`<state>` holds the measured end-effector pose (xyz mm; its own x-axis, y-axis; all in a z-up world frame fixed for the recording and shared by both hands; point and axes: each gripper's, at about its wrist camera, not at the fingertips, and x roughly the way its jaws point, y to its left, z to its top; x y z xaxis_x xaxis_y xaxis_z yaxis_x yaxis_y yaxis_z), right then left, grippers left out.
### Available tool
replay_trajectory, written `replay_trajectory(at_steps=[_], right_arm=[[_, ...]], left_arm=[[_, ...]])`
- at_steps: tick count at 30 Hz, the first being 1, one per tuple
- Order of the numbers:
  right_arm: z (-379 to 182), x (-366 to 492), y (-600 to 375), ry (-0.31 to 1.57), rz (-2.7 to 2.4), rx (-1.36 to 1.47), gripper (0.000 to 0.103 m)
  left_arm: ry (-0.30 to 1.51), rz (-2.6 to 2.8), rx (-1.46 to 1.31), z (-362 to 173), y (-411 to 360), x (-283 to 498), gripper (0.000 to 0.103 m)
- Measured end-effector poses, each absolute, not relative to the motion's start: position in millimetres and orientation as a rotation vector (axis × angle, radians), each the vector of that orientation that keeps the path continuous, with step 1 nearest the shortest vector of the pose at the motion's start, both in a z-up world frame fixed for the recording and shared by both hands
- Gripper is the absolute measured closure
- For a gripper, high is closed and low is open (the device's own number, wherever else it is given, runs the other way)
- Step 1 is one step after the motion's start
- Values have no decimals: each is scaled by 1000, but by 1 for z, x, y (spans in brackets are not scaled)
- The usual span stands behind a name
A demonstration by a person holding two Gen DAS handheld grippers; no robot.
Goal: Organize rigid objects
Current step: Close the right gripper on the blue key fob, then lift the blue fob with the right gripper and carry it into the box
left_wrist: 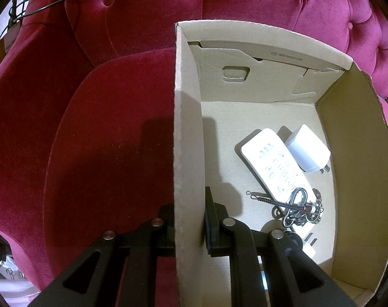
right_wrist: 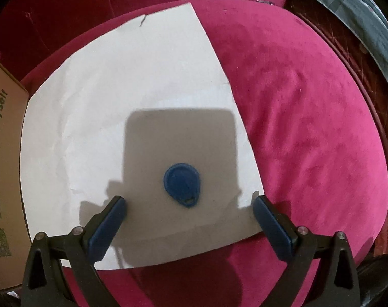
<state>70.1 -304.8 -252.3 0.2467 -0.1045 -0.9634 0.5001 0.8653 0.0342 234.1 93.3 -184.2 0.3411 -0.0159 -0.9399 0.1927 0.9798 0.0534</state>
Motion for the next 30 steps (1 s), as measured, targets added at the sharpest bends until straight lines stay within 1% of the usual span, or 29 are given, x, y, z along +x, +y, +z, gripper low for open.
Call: replay_trajectory(at_steps=[6, 9, 11, 12, 14, 15, 17, 18, 19, 30], right_arm=[[-251, 68, -310, 1261, -407, 375, 7], [-247, 64, -310, 1257, -404, 378, 15], [-244, 65, -308, 1251, -394, 371, 27], [-242, 66, -304, 1252, -395, 364, 30], [-239, 66, -303, 1250, -382, 358, 50], [-238, 67, -301, 1250, -374, 352, 55], [-235, 68, -297, 1255, -358, 341, 70], [-234, 70, -295, 1257, -349, 335, 75], [-234, 71, -294, 1258, -347, 333, 77], [-226, 83, -296, 1275, -362, 336, 78]], left_arm=[[1216, -136, 168, -183, 94, 234, 89], [1216, -136, 168, -182, 94, 234, 89], [1216, -135, 169, -182, 93, 233, 89], [1216, -135, 170, -182, 93, 233, 89], [1216, -135, 170, -182, 93, 233, 89], [1216, -135, 170, -182, 93, 233, 89], [1216, -135, 170, -181, 94, 234, 89], [1216, -135, 170, -182, 93, 233, 89], [1216, -135, 170, -182, 93, 233, 89], [1216, -135, 169, -181, 93, 234, 89]])
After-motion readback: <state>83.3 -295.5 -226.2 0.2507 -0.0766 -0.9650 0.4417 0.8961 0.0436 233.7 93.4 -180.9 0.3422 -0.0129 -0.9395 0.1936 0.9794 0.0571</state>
